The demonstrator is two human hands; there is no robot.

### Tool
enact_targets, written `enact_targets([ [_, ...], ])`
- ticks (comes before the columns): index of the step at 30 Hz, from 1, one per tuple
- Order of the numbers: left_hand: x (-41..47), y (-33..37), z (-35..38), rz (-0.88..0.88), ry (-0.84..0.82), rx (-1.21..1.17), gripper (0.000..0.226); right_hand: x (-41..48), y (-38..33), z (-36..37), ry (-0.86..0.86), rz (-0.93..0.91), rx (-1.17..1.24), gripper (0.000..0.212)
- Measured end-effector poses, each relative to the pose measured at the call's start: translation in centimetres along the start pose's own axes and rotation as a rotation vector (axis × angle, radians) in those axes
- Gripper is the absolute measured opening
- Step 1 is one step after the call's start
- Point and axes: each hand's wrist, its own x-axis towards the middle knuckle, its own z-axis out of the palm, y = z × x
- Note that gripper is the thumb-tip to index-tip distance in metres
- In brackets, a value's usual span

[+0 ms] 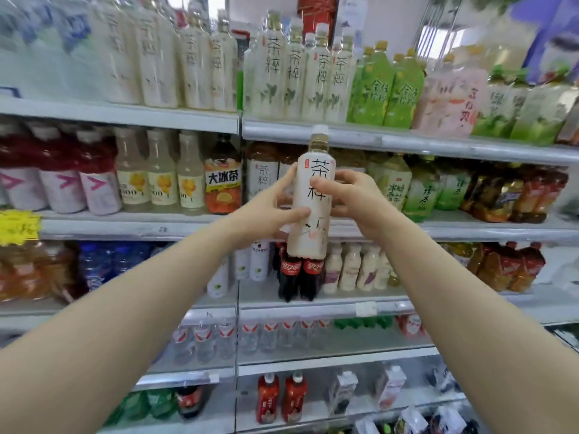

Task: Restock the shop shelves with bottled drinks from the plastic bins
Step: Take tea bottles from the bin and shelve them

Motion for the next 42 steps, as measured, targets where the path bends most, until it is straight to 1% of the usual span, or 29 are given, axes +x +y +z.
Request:
enact_targets([
  [3, 0.1, 0.3, -3.9, 0.034, 0.02, 0.044, 0.087, 2.2, -1.6, 2.9, 0.006, -0.04, 0.004, 0.04],
  [5, 0.2, 0.5, -6.2, 0.056, 0.039, 0.027, 0.087, 3.8, -2.6, 4.6, 0.001, -0.066, -0.01, 0.037],
  [10, 0.5, 1.1, -11.3, 0.101, 0.123, 0.099, 0.087, 7.4, -5.5, 8.5, -0.01, -0.109, -0.01, 0.048],
  [14, 0.9, 2.1, -15.1, 0.158, 0.222, 0.109, 0.078, 9.9, -8.6, 11.1, -0.002, -0.153, 0.017, 0.054],
  [16, 1.3, 2.7, -16.8, 0.17, 0.277, 0.123, 0.075, 11.1, -10.1, 12.3, 0.002, -0.193, 0.004, 0.053],
  [19, 2.1, 3.5, -19.2, 0.208, 0.371, 0.211, 0.072, 12.8, -12.0, 13.8, -0.004, -0.241, 0.0, 0.05],
  [23, 3.4, 4.0, -21.6, 0.23, 0.497, 0.245, 0.065, 15.8, -14.1, 15.4, -0.02, -0.291, 0.008, 0.045],
  [27, 5.1, 4.4, -23.7, 0.241, 0.586, 0.321, 0.06, 19.0, -15.3, 16.7, -0.019, -0.329, 0.016, 0.047],
  [32, 7.1, 4.3, -26.1, 0.224, 0.625, 0.339, 0.057, 22.5, -16.0, 18.0, -0.024, -0.352, 0.028, 0.043],
  [37, 8.3, 3.3, -27.6, 0.192, 0.614, 0.367, 0.054, 25.4, -15.9, 19.2, -0.051, -0.366, 0.02, 0.041],
  [40, 8.6, 2.5, -27.7, 0.174, 0.608, 0.403, 0.056, 26.5, -15.2, 20.0, -0.058, -0.366, 0.039, 0.031],
  [42, 8.6, 1.9, -27.5, 0.18, 0.602, 0.477, 0.059, 27.0, -14.7, 20.4, -0.061, -0.379, 0.031, 0.026],
])
